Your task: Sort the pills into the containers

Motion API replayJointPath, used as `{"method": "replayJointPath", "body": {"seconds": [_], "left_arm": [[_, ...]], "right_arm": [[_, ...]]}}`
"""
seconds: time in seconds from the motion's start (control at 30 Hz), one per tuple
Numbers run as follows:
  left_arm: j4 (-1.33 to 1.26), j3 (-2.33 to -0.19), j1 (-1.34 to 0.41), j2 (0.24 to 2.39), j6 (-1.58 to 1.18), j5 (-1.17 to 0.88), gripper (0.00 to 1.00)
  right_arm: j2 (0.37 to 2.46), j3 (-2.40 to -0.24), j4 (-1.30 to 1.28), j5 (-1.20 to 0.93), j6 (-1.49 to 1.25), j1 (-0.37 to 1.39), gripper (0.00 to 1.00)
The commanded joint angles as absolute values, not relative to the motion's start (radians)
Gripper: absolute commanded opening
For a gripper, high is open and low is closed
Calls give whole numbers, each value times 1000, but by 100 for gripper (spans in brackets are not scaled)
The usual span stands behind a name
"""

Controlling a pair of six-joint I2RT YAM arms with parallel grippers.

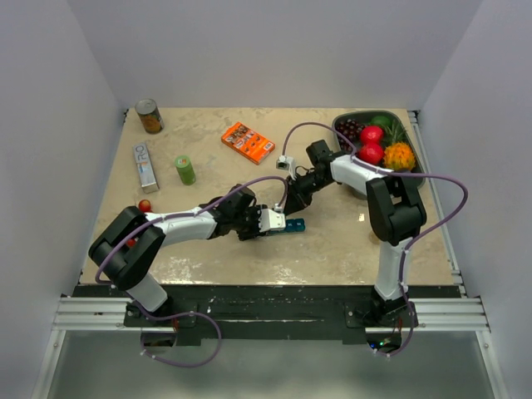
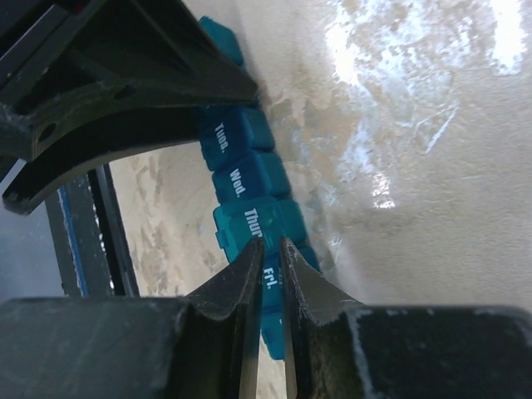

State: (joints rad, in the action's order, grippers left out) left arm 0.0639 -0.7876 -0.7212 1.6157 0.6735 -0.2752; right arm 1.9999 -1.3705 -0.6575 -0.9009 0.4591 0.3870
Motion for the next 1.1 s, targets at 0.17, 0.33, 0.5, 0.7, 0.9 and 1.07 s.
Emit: {"method": "replayJointPath", "body": {"seconds": [0.17, 0.33, 0.5, 0.7, 0.9, 1.07], "left_arm": [[78, -824, -726, 1641, 640, -288, 0], [81, -827, -724, 1646, 627, -302, 0], [87, -834, -726, 1664, 618, -310, 0], [91, -836, -724, 1672, 618, -314, 0], [92, -836, -724, 1674, 618, -313, 0], [95, -839, -724, 1678, 620, -314, 0]], "right_arm": [[2014, -1361, -773, -905, 525, 422, 17], [2042, -1344, -710, -819, 456, 434, 16], [2036, -1354, -725, -833, 462, 436, 16], [1964, -1417, -796, -997, 537, 434, 16], [1924, -1428, -813, -1062, 560, 434, 16], [1945, -1411, -773, -1017, 511, 434, 14]]}}
